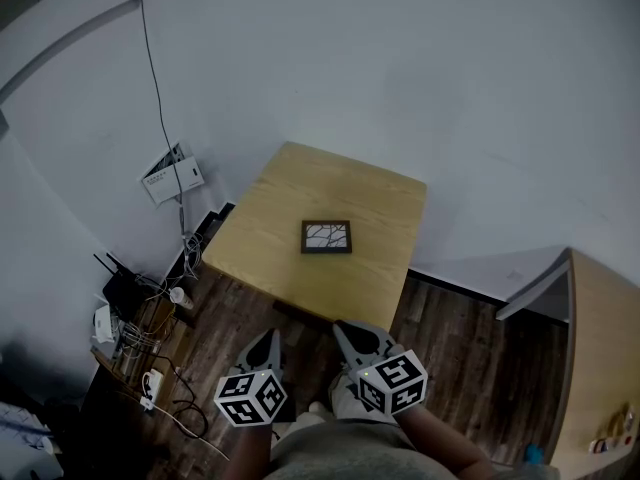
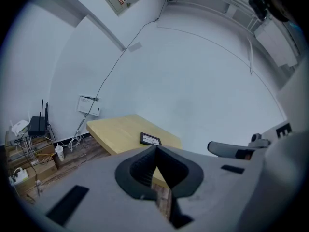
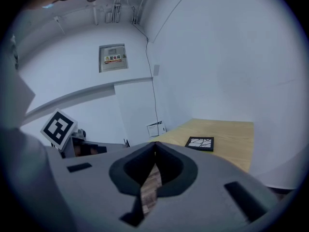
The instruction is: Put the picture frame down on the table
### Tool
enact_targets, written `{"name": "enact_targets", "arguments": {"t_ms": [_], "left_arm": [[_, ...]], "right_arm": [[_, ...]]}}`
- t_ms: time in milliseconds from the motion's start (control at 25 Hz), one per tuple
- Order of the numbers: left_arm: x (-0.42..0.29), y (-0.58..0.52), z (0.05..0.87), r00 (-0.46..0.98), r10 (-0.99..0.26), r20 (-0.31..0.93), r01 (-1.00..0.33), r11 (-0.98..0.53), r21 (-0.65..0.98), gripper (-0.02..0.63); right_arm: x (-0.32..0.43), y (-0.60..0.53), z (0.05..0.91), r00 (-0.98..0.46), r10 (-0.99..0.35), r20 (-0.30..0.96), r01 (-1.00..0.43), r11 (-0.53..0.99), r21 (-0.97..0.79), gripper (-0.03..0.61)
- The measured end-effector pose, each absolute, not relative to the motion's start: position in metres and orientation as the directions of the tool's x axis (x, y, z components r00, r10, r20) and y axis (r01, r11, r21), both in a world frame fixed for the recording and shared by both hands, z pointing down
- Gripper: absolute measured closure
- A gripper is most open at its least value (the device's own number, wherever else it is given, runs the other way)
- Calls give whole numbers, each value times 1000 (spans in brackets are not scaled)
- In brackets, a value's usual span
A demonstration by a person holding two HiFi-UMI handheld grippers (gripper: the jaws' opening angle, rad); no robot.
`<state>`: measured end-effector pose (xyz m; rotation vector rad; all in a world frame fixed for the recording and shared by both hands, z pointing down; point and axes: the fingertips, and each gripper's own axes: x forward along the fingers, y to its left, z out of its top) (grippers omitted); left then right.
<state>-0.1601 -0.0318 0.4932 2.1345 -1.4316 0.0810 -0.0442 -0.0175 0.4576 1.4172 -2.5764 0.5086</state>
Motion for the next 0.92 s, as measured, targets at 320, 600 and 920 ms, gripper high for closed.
{"name": "enact_targets", "arguments": {"t_ms": [320,600,920], "left_arm": [[-158,-37,493,439,-830,346,-862,-279,424,611],[-152,-40,491,453,-824,340,-853,-290,434,611],[-148,-44,491,460,-823,333,-846,-294,444,611]], "right_arm": [[-40,-24,456,-510,-809,292,-859,466,-211,578],[-35,-29,452,-495,-821,282,-868,452,-208,578],[-31,-34,451,-493,-825,277,-869,449,-207,578]]}}
